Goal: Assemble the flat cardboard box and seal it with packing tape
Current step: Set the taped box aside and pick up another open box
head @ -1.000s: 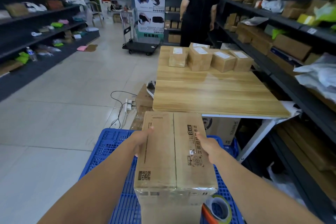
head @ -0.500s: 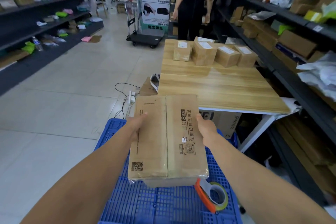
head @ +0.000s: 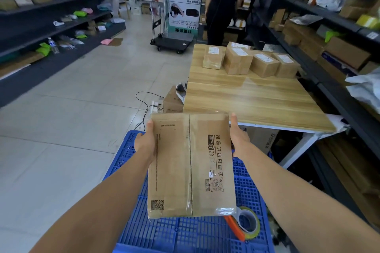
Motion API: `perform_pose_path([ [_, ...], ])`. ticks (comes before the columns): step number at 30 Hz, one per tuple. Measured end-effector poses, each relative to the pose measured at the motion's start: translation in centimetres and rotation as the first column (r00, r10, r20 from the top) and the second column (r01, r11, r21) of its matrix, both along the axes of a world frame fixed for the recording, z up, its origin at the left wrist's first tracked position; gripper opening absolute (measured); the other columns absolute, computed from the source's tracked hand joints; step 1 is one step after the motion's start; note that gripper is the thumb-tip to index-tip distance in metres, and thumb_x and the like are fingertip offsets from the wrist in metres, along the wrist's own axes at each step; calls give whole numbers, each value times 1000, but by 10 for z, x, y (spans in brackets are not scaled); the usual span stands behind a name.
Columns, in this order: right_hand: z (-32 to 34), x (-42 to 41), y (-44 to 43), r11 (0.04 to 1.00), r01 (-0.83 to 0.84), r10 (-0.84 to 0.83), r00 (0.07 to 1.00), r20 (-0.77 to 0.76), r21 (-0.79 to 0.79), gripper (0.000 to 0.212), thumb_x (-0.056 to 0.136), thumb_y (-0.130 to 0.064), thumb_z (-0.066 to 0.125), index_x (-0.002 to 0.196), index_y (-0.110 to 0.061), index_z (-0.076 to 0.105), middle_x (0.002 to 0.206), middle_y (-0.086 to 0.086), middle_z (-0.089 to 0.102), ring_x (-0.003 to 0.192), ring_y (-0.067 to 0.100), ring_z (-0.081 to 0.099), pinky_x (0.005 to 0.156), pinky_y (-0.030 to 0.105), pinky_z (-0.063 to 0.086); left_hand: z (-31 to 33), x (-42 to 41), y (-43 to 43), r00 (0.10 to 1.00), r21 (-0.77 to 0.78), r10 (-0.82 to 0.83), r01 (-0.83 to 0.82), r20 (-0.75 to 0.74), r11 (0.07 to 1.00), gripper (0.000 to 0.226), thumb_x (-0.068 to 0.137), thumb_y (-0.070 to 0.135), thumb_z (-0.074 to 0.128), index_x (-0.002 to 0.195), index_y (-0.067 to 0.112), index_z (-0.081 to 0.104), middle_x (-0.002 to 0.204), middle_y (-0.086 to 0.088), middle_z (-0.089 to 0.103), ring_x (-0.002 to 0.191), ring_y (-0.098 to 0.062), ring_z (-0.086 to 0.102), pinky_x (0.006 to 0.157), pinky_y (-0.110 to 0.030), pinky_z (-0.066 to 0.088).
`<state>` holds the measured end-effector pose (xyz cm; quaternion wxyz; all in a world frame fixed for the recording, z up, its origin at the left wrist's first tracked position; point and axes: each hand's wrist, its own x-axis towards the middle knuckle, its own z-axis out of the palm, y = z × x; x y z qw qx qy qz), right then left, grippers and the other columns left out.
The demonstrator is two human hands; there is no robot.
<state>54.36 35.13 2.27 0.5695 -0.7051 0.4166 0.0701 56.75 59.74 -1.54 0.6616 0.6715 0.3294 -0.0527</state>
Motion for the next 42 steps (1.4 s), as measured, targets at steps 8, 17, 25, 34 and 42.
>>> perform_pose_path([
  [8,19,10,-2,998,-33,31,999,27,47,105,66,-92,21,134,-17,47,123,15,57,112,39,55,96,62,41,13,13,-4,990,-46,16,-10,137,999,46,85,58,43,64,17,37,70,2,39,68,-18,37,63,-31,32],
  [17,4,10,-13,951,-229,215,973,87,208,78,62,-65,74,120,-17,59,117,11,66,101,32,66,89,59,49,35,11,8,976,36,-164,160,144,986,54,78,42,66,108,1,47,103,-10,57,92,-27,56,77,-41,48],
  [25,-60,-26,-10,941,-309,323,942,-91,135,38,88,-1,63,125,-1,54,127,15,59,116,30,56,99,47,46,-29,-26,19,935,81,-353,355,-33,932,31,92,1,55,123,3,57,120,-16,64,108,-32,63,90,-44,54],
  [34,-113,-44,13,915,-342,386,896,-220,214,59,91,-41,60,137,-8,43,142,12,48,125,32,50,100,43,43,-64,-37,39,911,408,-335,408,-241,817,27,91,-4,49,69,11,46,72,-5,50,70,-20,51,74,-31,46],
  [42,-117,-30,24,916,-402,399,905,-148,14,38,87,-5,64,122,-5,50,123,17,59,112,34,58,96,51,49,-62,-52,54,804,392,-440,583,-399,711,21,85,-6,59,101,1,48,85,-12,54,67,-18,52,71,-30,47],
])
